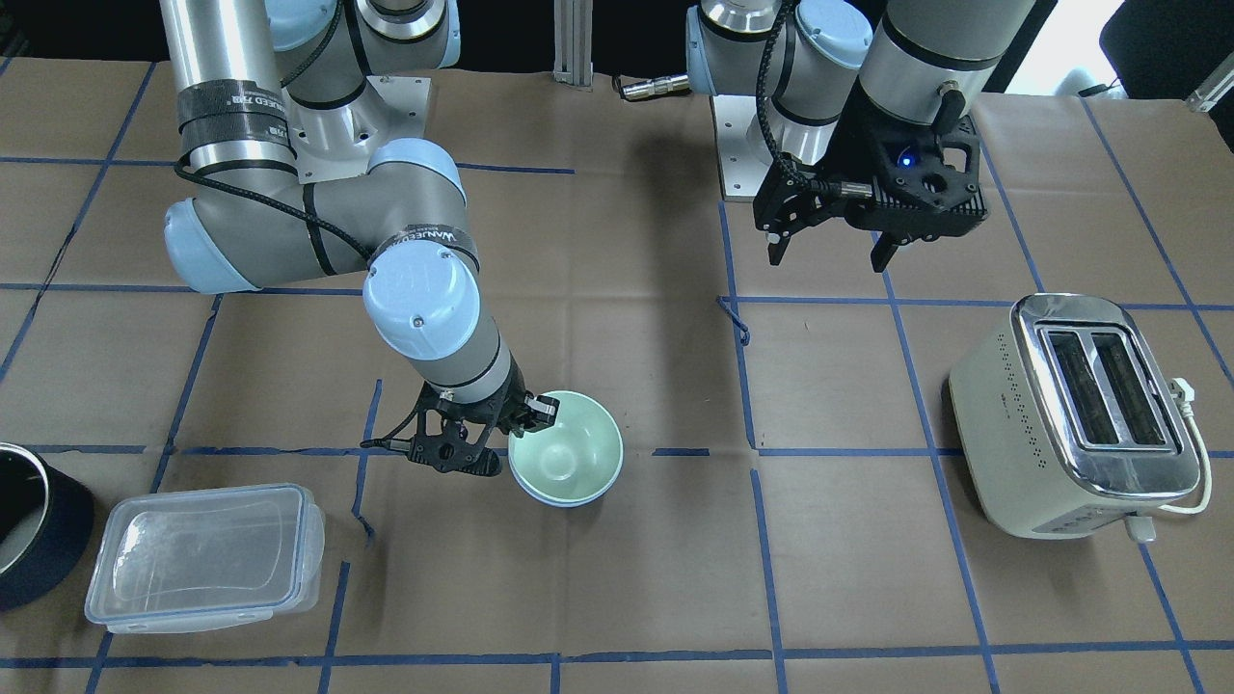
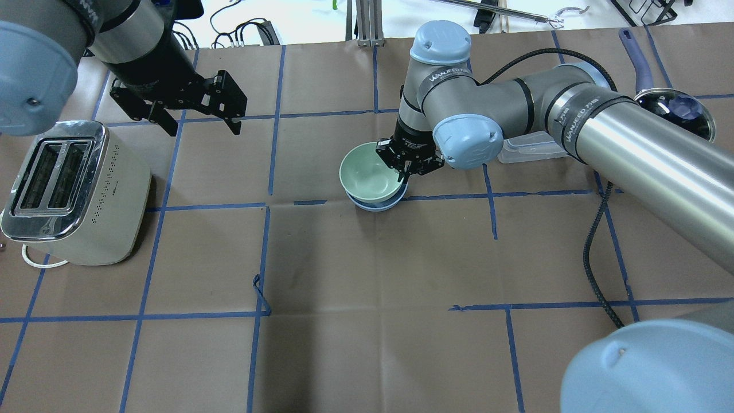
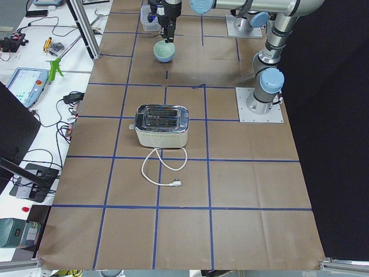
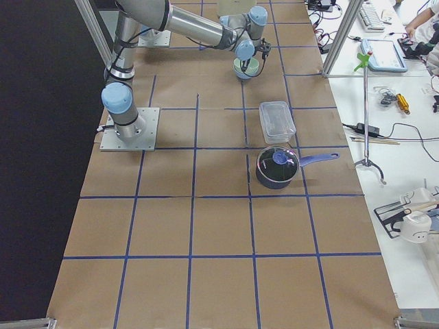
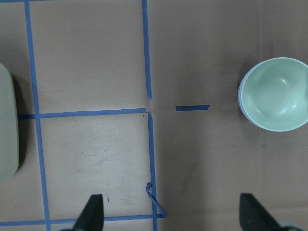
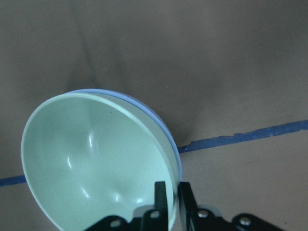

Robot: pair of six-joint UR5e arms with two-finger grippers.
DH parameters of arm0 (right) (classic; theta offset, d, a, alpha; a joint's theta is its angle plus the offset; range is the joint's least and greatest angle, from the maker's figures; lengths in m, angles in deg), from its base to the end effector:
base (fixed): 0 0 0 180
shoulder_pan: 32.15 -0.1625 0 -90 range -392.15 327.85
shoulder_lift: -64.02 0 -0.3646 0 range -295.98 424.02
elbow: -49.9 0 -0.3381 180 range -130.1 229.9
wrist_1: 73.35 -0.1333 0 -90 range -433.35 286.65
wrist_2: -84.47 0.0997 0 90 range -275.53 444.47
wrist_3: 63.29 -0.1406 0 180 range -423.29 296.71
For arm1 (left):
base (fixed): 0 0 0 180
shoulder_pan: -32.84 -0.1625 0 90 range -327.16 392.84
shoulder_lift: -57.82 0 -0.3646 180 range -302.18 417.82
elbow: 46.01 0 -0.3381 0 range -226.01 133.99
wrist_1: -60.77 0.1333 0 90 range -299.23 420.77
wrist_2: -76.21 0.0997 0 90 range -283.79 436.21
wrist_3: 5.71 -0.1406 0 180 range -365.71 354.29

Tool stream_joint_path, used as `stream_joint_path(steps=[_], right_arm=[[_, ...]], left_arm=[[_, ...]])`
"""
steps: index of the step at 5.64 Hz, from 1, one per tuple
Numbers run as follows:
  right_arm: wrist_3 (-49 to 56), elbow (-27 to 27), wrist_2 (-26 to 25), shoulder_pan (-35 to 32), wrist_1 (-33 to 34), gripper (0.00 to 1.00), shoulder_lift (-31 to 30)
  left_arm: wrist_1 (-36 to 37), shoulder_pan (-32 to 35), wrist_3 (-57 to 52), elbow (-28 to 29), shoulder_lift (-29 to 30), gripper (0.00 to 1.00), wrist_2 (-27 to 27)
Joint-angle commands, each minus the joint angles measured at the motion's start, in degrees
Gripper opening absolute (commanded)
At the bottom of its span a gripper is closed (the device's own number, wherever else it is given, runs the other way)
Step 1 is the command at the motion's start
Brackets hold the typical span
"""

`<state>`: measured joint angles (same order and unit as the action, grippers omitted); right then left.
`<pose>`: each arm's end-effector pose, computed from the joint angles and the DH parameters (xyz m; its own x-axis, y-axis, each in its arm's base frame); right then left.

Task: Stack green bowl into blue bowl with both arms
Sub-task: 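Lower the green bowl into the blue bowl with the right gripper and release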

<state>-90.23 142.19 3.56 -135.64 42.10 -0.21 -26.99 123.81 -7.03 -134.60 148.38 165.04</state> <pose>0.2796 -0.4987 0.1886 -0.9631 0.2410 -0.1201 0.2280 0.9672 0.1121 -0.1437 -0.4464 0.3971 -0.9990 0.0410 0.0191 0.0399 0.9977 -0.0544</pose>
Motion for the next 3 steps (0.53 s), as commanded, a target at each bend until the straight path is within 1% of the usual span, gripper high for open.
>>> stream_joint_path(steps=[1, 2, 3], right_arm=[[-0.04, -1.66, 0.06, 0.91, -0.48, 1.0, -0.71], [-0.04, -5.5, -0.2, 1.27, -4.48, 1.0, -1.85], [1.36, -9.11, -0.12, 2.49, -14.09, 1.0, -5.17]], left_arm=[[-0.04, 0.0, 0.35, 0.0, -0.03, 0.99, 0.03], [-0.04, 0.0, 0.35, -0.09, -0.03, 0.99, 0.03], [-0.04, 0.0, 0.35, -0.09, -0.03, 0.99, 0.12]])
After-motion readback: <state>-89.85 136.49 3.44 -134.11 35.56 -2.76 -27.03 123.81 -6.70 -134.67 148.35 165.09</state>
